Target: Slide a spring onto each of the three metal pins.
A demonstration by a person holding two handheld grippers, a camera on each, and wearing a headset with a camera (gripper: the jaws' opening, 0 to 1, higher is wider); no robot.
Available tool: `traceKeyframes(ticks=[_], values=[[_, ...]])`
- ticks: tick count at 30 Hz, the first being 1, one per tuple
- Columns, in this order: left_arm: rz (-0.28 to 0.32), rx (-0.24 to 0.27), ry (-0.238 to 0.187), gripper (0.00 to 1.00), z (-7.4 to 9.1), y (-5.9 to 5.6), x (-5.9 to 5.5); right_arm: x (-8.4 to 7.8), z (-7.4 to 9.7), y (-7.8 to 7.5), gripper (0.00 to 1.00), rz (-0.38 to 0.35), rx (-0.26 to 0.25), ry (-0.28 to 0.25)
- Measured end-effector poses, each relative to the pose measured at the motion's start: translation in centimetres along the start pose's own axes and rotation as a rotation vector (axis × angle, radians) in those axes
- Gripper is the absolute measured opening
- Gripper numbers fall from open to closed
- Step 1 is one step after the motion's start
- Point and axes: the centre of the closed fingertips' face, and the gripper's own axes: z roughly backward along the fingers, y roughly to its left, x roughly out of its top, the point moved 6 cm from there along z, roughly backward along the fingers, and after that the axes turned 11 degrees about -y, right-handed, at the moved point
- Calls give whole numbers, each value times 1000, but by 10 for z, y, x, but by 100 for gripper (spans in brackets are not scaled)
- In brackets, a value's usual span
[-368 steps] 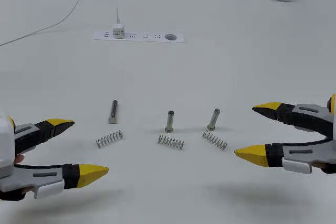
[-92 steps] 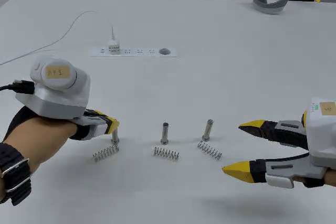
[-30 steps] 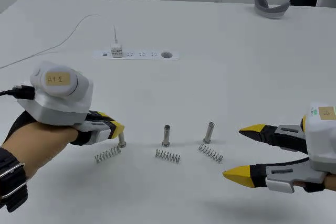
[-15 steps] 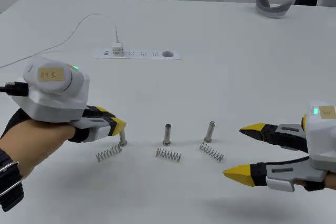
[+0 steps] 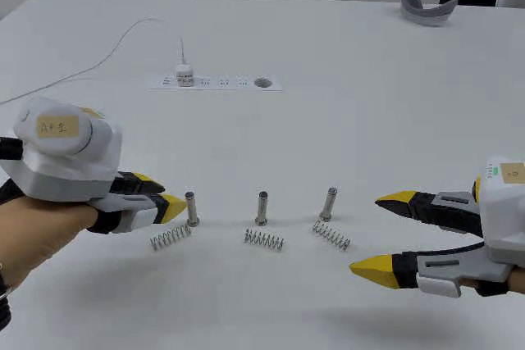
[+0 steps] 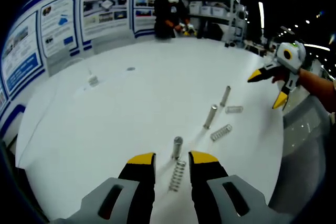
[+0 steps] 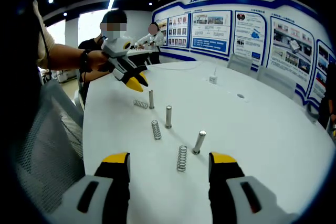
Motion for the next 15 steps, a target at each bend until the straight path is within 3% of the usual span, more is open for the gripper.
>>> traceKeyframes(ticks=[15], values=[[-73,-55,65,28,0,-4,-34,-1,0,0,62,-1,1,6]])
